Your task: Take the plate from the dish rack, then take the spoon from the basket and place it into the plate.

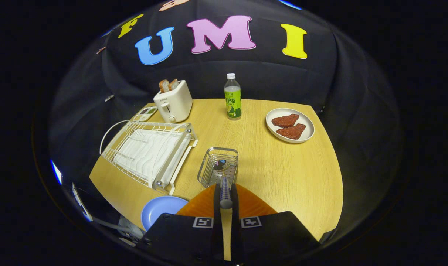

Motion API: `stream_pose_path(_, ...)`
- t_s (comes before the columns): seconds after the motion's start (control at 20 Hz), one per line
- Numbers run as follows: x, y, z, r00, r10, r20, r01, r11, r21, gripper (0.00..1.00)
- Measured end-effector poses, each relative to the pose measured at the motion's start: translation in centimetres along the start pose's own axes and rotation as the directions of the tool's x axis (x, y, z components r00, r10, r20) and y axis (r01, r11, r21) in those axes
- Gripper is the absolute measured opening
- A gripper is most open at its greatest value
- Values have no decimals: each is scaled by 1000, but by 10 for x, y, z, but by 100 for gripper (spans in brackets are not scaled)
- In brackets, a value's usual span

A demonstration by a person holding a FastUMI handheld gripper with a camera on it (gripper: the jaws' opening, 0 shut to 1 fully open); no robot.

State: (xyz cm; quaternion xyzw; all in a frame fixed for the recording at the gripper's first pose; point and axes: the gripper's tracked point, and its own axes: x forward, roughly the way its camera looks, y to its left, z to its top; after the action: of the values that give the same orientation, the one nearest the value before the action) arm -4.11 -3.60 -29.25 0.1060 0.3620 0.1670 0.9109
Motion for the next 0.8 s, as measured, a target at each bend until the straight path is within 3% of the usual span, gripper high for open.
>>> stream_pose_path(0.35, -62, 42, 3, 988, 148, 40, -148, 989, -9, 12)
stream_pose_path(0.55, -77, 74, -32, 975, 219, -15, -220, 975, -36, 12)
stream_pose_path(0.8, -66, 97, -80, 969, 226, -99, -230, 973, -33, 12)
